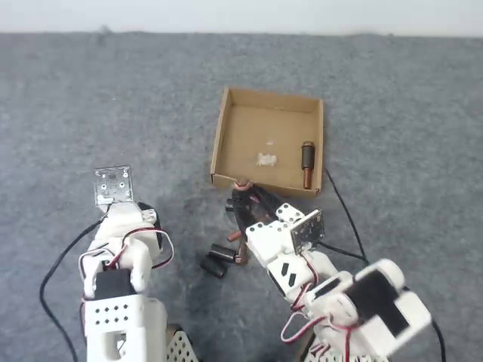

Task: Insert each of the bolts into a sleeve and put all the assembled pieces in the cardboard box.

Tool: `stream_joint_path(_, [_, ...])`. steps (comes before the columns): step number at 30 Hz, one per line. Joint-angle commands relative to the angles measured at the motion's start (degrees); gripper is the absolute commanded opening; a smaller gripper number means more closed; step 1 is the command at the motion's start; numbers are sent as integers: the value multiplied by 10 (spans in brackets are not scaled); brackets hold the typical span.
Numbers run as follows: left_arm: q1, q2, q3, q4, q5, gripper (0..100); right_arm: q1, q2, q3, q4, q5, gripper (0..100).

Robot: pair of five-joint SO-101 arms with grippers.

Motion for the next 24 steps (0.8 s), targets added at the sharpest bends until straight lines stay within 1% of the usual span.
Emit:
stream_joint_path(1, [-4,-4,-16,31,-4,10,27,-99,6,74,-6,6])
stream_joint_path(3, [-4,-4,-20,55,-6,11,46,-150,5,129,-7,6])
stream_joint_path(4, [-4,-4,-19,60,-19,12,53,-176,5,160,-11,6])
stream_joint_path(7, [-4,-4,-18,62,-66,12,63,-255,5,265,-55,6])
stream_joint_path(8, [-4,-4,-17,62,-67,12,64,-279,5,298,-66,6])
stream_joint_path(12, [-3,-4,0,59,-68,12,64,-369,5,413,-69,6])
stream_joint_path(19, [-4,-4,2,59,-70,12,65,-496,-1,558,-69,6])
stream_joint_path(21, [-4,-4,2,59,-70,12,71,-519,-24,622,-70,6])
stream_joint_path(24, [-4,-4,2,59,-71,12,89,-539,-84,748,-72,6])
